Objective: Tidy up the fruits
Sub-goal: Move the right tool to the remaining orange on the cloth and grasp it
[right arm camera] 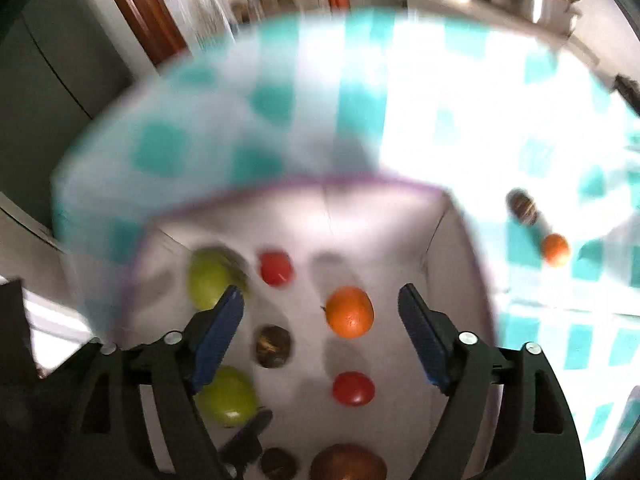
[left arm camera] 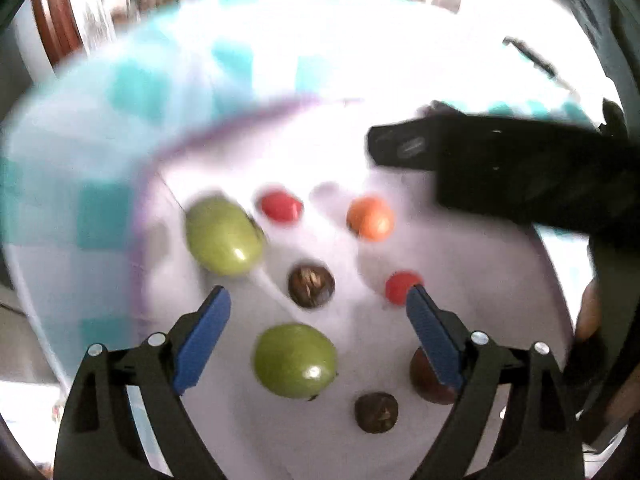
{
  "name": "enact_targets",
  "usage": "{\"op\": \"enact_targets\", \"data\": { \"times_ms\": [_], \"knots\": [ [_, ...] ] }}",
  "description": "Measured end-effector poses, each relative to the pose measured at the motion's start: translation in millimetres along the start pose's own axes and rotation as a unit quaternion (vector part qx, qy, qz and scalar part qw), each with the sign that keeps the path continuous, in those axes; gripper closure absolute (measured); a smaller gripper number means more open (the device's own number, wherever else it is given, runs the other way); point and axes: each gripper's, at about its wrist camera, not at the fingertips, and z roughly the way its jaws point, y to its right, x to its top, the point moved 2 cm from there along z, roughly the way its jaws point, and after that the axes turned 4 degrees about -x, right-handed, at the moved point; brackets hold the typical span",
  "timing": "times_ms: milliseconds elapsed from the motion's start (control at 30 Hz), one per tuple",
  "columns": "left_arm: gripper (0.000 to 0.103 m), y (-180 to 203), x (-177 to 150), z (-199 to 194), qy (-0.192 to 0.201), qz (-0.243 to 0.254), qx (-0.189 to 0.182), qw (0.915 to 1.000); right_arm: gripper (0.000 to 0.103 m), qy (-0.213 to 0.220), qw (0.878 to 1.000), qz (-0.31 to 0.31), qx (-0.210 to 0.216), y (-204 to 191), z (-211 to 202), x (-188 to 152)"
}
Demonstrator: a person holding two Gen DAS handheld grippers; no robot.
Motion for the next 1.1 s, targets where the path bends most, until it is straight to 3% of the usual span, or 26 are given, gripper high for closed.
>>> {"op": "enact_targets", "data": {
  "times_ms": [100,233,300,433,633,733,800,933,1100],
  "knots": [
    [0.002,5.4,-1.7,-44.6,0.077,0.029,-0.002,0.9966,0.016,0.095,0.995,0.010,-0.008,30.7,-71.5,8.6],
    [0.002,10.1,1.4,-79.9,0.127,0.054,-0.006,0.9903,0.016,0.135,0.988,0.033,-0.073,57.5,-116.2,-18.7],
    [0.002,27.8,21.1,-82.2,0.127,0.057,-0.016,0.9901,0.016,0.138,0.983,0.064,-0.104,79.2,-132.5,-39.4],
    [0.002,52.2,39.2,-71.2,0.088,0.063,-0.019,0.9940,0.016,0.150,0.966,0.145,-0.156,134.4,-148.1,-71.0],
    [0.002,95.7,84.9,-2.9,0.047,0.045,-0.041,0.9971,0.016,0.119,0.952,0.219,-0.179,203.1,-125.6,-85.4],
    [0.002,118.3,104.7,24.1,0.024,0.035,-0.050,0.9979,0.016,0.089,0.954,0.229,-0.174,227.7,-113.7,-87.6],
    [0.002,135.7,117.7,38.1,0.022,0.037,-0.036,0.9984,0.016,0.074,0.954,0.238,-0.167,246.1,-98.3,-86.1],
    [0.002,170.2,136.8,67.4,0.017,0.050,-0.016,0.9985,0.016,0.018,0.958,0.262,-0.111,281.3,-53.3,-81.6],
    [0.002,193.7,147.6,111.6,-0.013,0.044,-0.001,0.9990,0.016,-0.020,0.969,0.226,-0.095,296.5,6.8,-72.5]
  ]
}}
